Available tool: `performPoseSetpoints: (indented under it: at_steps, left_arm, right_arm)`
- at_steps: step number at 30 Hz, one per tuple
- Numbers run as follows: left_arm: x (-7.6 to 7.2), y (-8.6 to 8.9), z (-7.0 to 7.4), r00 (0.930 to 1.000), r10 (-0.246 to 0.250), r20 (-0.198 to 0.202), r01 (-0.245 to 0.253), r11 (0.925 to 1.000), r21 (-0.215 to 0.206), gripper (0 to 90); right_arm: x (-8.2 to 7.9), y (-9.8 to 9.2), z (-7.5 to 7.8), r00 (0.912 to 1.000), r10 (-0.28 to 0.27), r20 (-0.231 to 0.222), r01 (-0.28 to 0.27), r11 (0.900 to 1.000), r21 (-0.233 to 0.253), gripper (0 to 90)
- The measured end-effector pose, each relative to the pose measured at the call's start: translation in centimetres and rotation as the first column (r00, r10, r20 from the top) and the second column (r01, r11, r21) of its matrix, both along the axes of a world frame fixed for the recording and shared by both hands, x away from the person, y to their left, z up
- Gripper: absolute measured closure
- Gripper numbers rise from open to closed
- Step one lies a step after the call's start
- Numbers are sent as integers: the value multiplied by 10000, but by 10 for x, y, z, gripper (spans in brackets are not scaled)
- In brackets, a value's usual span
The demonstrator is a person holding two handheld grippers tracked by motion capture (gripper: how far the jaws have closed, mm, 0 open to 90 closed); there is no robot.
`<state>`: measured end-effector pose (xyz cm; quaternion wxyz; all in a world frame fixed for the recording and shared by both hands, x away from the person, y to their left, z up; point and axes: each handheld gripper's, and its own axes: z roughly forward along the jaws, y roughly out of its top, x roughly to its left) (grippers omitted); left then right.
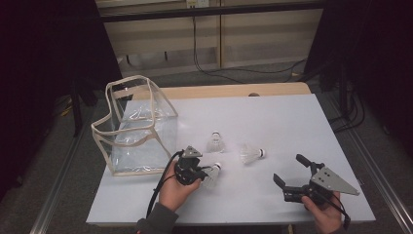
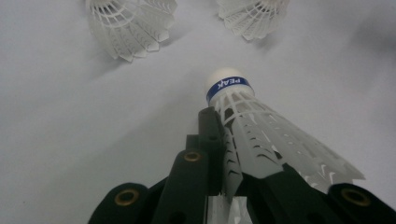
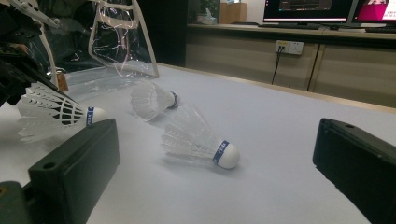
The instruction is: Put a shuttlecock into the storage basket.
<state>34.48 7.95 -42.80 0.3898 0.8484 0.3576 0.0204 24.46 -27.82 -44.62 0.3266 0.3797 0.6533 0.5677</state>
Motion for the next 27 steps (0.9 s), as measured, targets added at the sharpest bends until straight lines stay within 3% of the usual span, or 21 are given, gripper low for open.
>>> performPoseSetpoints:
  at_steps: [3,8,27]
  left_arm:
    - [1,0,3,9999,-105,-68,106,9999,123,880]
    - [3,0,10,9992,-113,-371,111,9999,-75,879]
    - [13,0,39,9967,-488,-644,493,9988,56,877]
  right_arm:
    - [0,0,0,10000,8,-7,-8,10000,9,8]
    - [0,0,0,10000,13,14,-13,10000,10,8]
    - [-1,0,1,10000,24,21,-24,10000,58,8]
